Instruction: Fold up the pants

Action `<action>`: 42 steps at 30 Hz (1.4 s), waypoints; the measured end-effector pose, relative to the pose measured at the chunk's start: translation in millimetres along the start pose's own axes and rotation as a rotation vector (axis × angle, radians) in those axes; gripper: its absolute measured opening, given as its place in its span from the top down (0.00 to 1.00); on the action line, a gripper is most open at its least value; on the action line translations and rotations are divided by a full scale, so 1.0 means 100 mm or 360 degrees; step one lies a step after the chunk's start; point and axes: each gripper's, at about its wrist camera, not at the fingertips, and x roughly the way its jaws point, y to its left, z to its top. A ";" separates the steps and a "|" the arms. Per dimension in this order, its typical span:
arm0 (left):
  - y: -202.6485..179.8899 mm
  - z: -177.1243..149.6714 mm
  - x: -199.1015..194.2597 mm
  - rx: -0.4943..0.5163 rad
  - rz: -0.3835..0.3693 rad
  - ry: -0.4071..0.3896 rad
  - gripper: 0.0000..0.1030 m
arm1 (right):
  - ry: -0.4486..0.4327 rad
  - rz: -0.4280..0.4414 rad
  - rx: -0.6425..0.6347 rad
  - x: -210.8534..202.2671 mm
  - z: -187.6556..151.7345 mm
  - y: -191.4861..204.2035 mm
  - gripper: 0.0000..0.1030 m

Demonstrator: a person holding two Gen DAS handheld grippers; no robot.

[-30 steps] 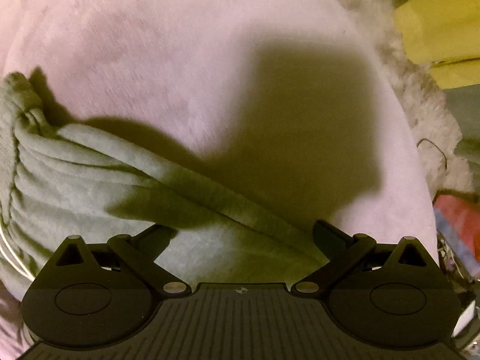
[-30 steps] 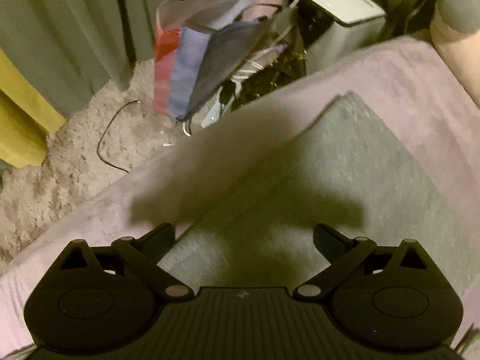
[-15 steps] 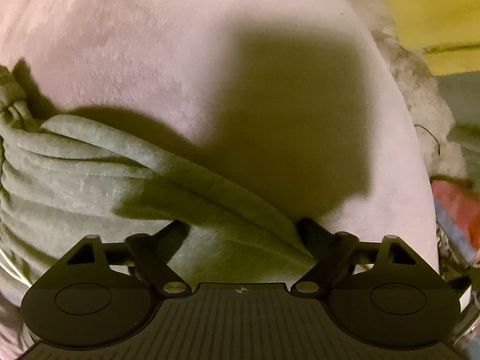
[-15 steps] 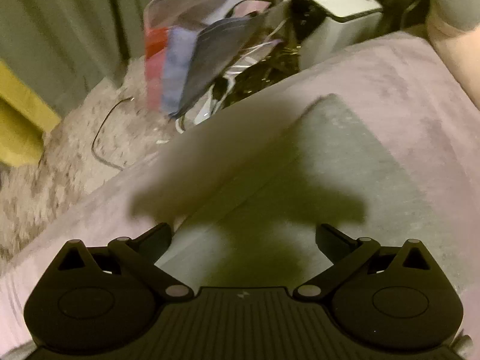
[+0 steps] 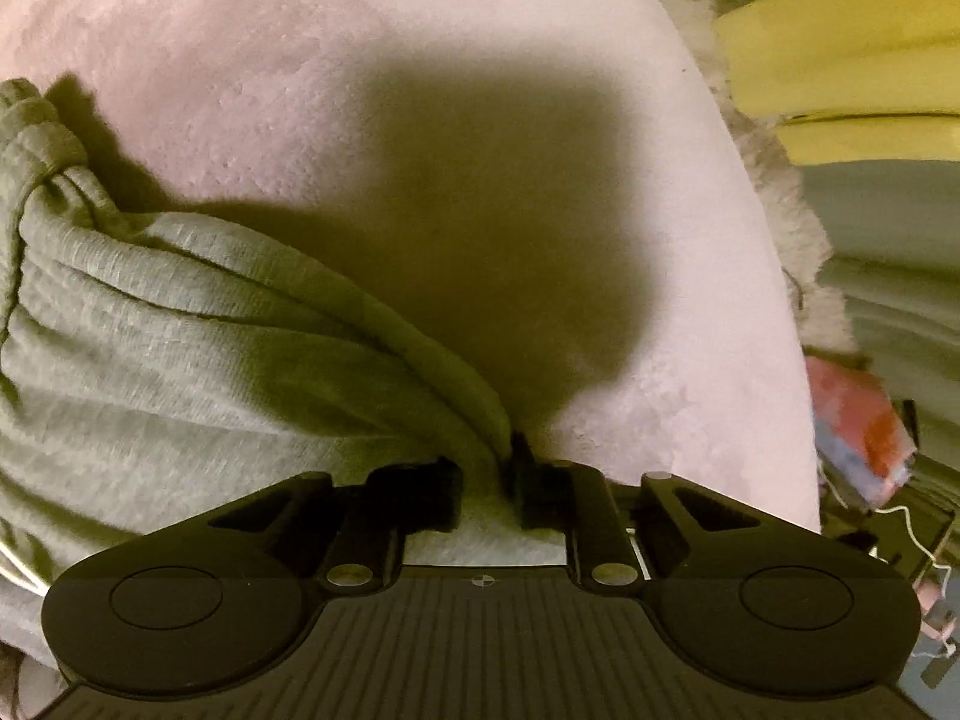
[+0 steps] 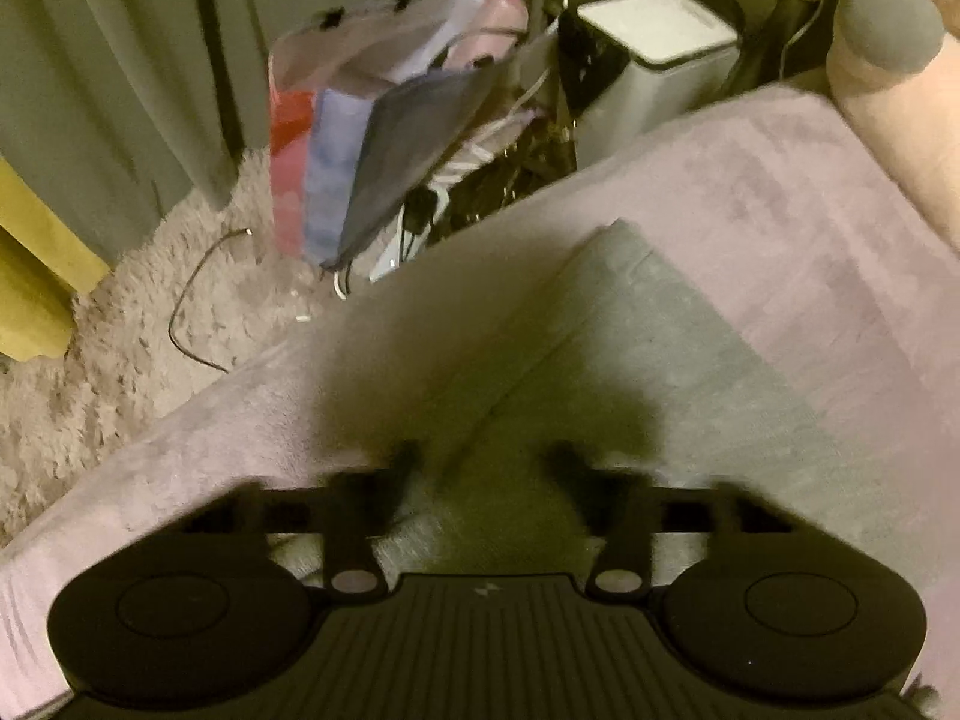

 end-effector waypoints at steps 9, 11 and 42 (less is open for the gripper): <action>0.24 -0.46 -0.47 0.0198 -0.0141 -0.0129 0.88 | -0.0034 0.0374 0.0198 -0.24 -0.21 -0.61 0.92; 0.28 -0.51 -0.55 0.0248 -0.0171 -0.0160 0.88 | -0.0055 0.0457 0.0228 -0.34 -0.28 -0.77 0.92; 3.46 -2.15 -0.78 0.0301 -0.0288 -0.0392 0.97 | 0.0048 0.0664 0.0570 -0.93 -3.93 -3.74 0.92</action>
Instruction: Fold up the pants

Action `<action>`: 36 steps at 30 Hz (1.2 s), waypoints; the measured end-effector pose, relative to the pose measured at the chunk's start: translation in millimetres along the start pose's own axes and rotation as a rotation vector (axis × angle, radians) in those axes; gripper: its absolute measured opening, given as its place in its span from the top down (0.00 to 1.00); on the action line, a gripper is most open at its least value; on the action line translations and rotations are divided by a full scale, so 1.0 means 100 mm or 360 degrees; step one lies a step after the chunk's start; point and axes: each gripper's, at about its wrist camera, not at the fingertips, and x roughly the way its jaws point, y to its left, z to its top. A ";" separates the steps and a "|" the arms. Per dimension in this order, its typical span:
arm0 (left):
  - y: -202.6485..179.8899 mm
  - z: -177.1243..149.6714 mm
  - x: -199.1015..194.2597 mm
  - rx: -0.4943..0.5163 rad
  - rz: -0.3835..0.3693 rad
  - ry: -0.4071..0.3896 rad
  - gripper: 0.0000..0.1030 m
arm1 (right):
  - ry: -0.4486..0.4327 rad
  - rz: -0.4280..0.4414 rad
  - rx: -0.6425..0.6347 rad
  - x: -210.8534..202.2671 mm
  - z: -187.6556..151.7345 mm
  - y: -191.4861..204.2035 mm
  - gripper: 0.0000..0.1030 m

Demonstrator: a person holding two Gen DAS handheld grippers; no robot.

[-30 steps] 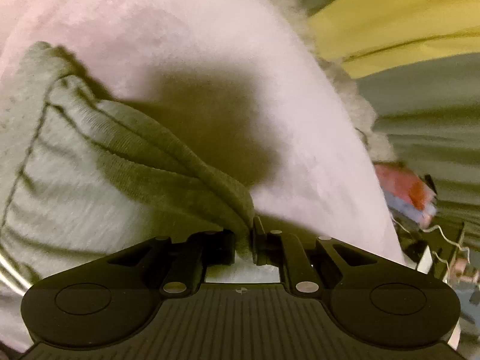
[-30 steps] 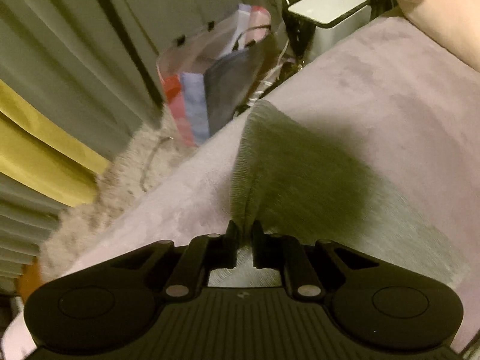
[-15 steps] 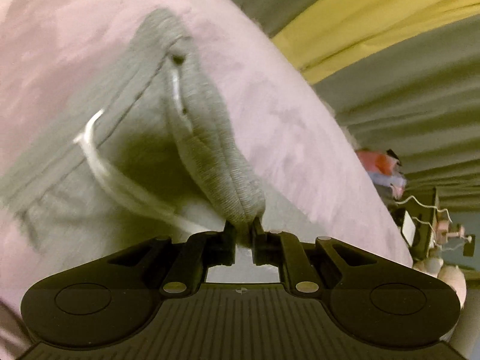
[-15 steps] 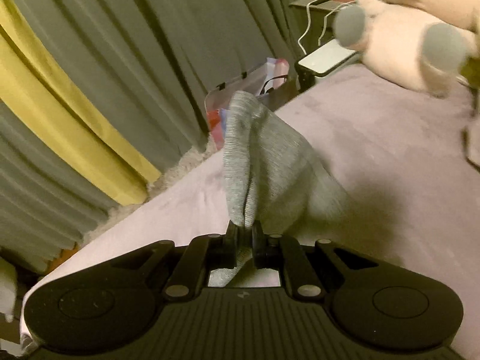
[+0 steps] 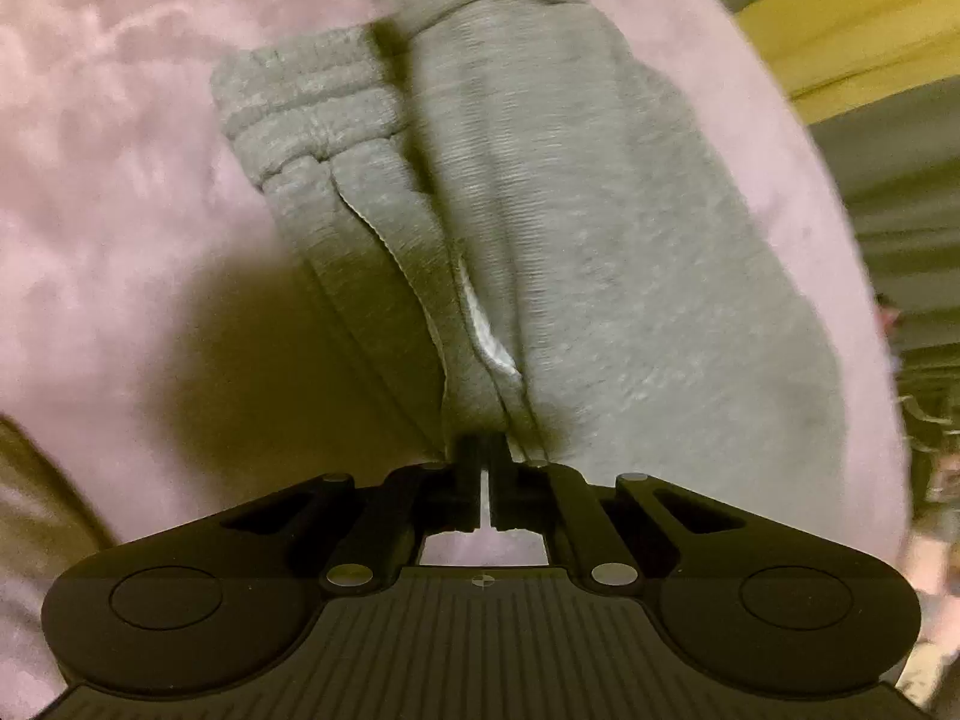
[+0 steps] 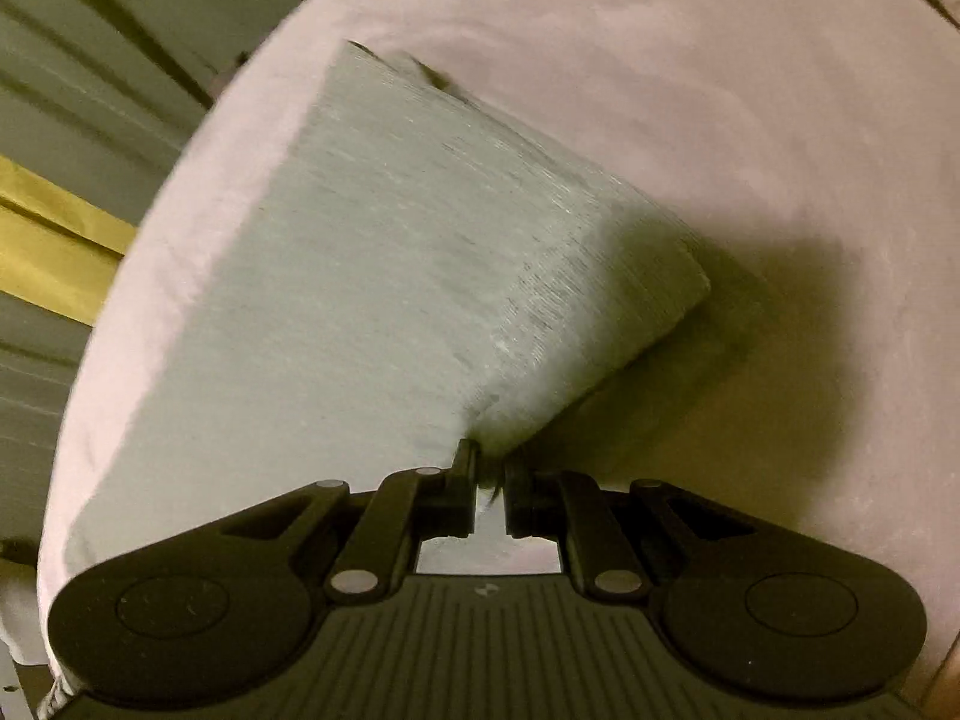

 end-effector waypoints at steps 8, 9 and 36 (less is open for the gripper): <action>0.05 0.03 -0.17 0.0041 0.0005 -0.0400 0.39 | -0.0298 0.0191 0.0234 -0.11 0.16 -0.21 0.32; 0.06 0.06 -0.18 0.0038 0.0012 -0.0442 0.39 | -0.0271 0.0238 0.0282 -0.06 0.19 -0.23 0.31; 0.60 0.10 -0.51 -0.0375 -0.0300 -0.0562 0.89 | -0.0394 0.0096 0.0061 -0.47 -0.06 -0.14 0.95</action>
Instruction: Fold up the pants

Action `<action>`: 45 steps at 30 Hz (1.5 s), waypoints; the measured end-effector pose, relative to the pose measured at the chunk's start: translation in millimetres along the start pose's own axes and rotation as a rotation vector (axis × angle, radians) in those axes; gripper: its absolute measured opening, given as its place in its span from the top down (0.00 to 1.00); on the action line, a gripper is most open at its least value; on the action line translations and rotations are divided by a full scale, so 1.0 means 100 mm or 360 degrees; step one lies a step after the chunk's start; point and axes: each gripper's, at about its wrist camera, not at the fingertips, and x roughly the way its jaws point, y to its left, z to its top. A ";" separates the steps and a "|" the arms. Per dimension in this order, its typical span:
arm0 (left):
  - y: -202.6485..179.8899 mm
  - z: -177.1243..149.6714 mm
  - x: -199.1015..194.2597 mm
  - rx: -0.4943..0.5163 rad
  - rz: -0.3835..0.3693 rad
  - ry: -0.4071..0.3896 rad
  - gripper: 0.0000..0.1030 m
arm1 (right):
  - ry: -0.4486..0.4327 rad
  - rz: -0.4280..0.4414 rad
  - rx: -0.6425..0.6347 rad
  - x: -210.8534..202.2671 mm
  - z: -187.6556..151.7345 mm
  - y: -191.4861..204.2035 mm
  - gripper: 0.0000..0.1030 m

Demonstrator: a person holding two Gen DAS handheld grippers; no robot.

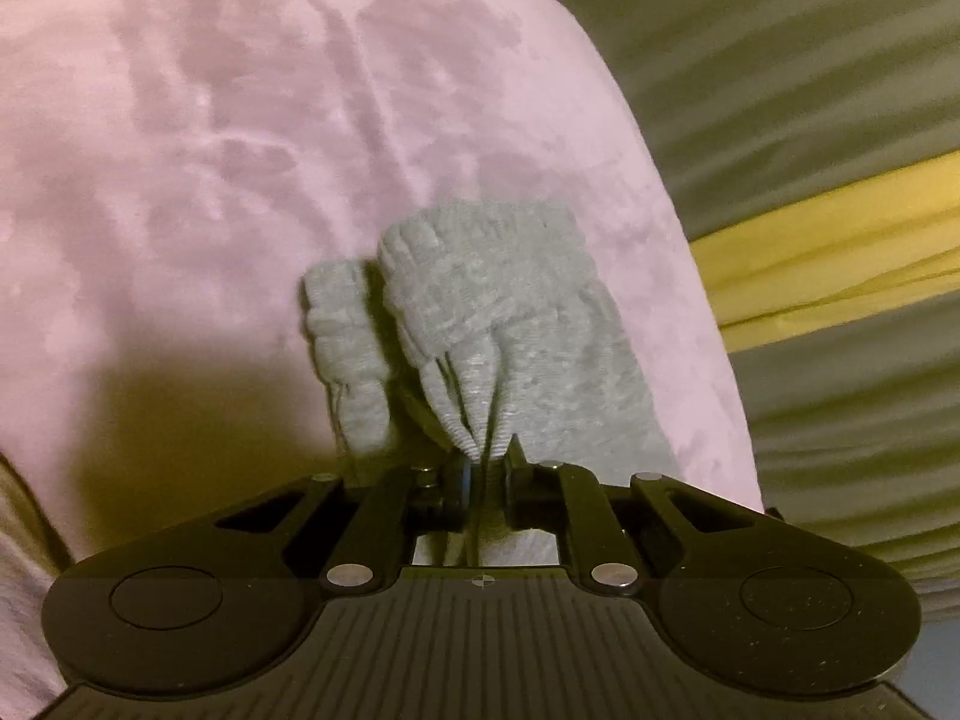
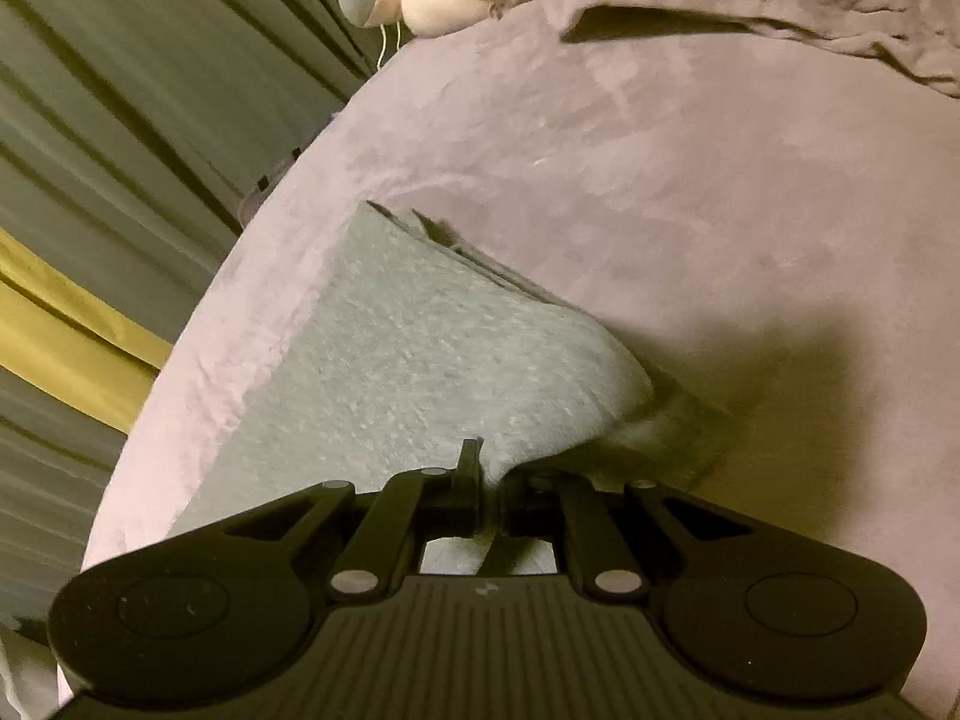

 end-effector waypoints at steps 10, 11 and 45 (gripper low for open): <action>-0.06 0.06 0.03 0.0056 0.0083 0.0019 0.88 | 0.0044 -0.0083 0.0109 0.17 -0.07 -0.22 0.95; -0.09 0.07 -0.01 0.0067 0.0079 0.0012 0.89 | 0.0026 -0.0076 0.0112 0.12 -0.05 -0.21 0.95; -1.70 -2.17 1.36 0.1744 0.0449 0.0078 0.17 | 0.0171 -0.0192 -0.1138 1.14 -0.66 2.22 0.56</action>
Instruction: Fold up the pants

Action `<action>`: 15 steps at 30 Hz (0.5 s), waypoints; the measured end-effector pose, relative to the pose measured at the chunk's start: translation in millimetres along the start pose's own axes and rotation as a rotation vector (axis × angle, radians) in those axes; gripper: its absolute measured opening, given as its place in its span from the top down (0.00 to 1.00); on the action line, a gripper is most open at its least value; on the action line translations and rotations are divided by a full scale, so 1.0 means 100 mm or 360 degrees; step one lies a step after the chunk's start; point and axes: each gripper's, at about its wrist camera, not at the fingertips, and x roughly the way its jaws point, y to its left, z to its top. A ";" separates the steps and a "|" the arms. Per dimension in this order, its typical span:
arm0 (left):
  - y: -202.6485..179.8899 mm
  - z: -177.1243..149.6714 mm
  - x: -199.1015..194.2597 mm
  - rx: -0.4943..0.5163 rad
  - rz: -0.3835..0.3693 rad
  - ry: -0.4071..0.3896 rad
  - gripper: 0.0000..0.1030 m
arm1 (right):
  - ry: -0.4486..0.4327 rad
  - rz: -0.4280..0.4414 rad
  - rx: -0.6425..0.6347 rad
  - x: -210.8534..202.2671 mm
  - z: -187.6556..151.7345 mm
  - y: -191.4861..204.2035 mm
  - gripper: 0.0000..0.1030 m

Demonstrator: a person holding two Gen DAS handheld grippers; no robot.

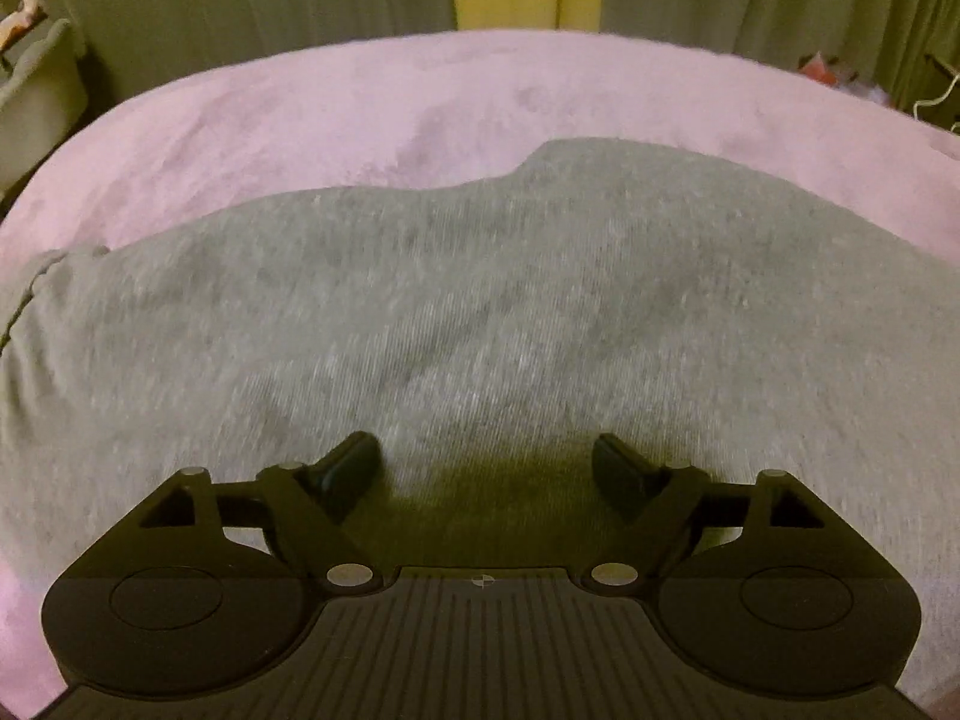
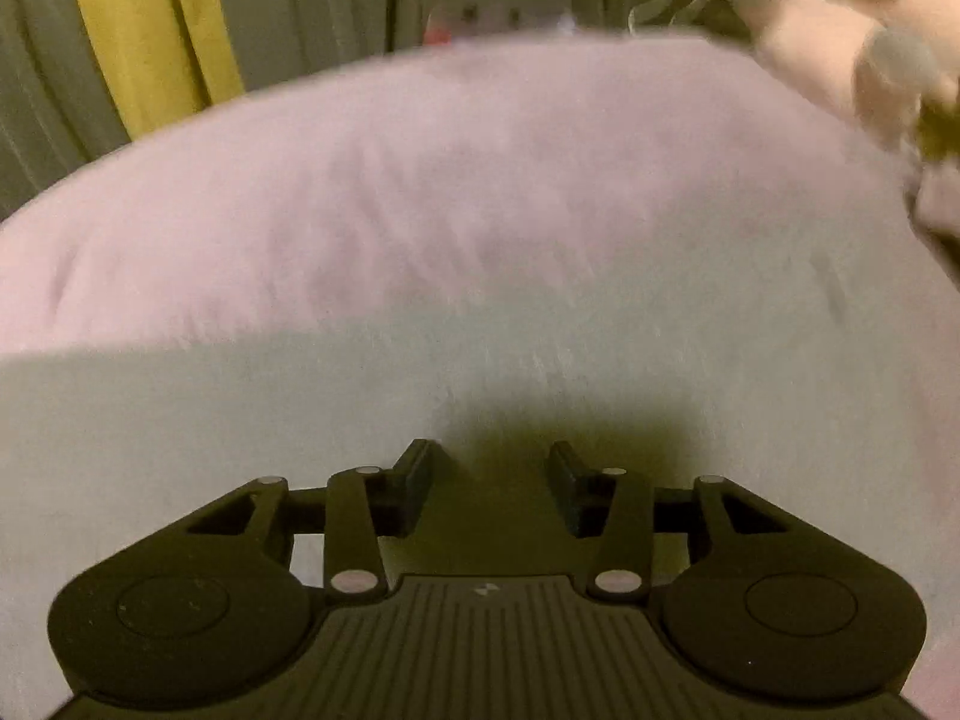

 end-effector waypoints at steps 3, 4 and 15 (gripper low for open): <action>-0.03 0.06 -0.04 0.0011 0.0012 0.0010 0.22 | 0.0139 0.0541 0.0011 -0.02 0.37 0.48 0.44; -0.06 0.14 -0.07 0.0006 -0.0013 0.0005 0.24 | 0.0170 0.0662 -0.0081 -0.03 0.46 0.78 0.39; 0.10 0.00 -0.04 0.0102 -0.0132 -0.0108 0.11 | 0.1030 0.1087 -0.0766 0.40 0.22 3.63 0.69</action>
